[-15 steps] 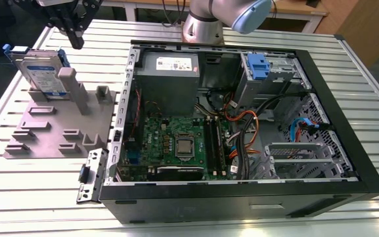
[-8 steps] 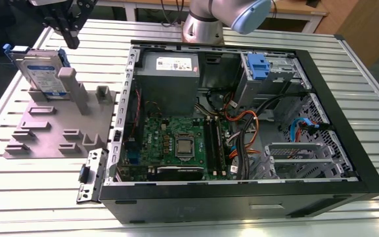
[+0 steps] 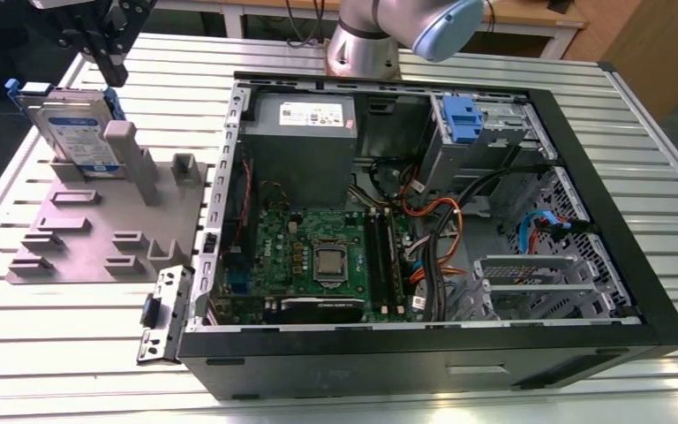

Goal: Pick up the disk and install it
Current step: 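Reach for the disk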

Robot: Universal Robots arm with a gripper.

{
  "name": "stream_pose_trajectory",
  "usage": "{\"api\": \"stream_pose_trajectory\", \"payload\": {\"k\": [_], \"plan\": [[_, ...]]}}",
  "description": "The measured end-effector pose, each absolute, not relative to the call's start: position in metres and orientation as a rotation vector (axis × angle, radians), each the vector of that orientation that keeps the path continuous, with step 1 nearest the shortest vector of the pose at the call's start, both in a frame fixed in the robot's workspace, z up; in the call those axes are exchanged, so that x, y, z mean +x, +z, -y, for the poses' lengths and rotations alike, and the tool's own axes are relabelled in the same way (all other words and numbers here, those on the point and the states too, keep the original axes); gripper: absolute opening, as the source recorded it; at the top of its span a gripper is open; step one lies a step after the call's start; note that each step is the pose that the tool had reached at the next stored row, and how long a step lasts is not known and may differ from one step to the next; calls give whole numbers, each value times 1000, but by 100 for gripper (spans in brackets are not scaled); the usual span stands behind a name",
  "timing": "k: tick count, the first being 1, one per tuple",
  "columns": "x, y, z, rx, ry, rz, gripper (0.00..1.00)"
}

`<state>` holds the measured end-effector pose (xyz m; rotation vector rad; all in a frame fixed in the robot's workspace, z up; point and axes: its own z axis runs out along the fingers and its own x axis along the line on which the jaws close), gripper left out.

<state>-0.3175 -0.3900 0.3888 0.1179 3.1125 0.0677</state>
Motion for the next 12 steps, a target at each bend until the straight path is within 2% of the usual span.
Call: {"api": "stream_pose_trajectory", "payload": {"k": [12], "plan": [[-321, 389, 390, 118, 68, -3113, 11]]}}
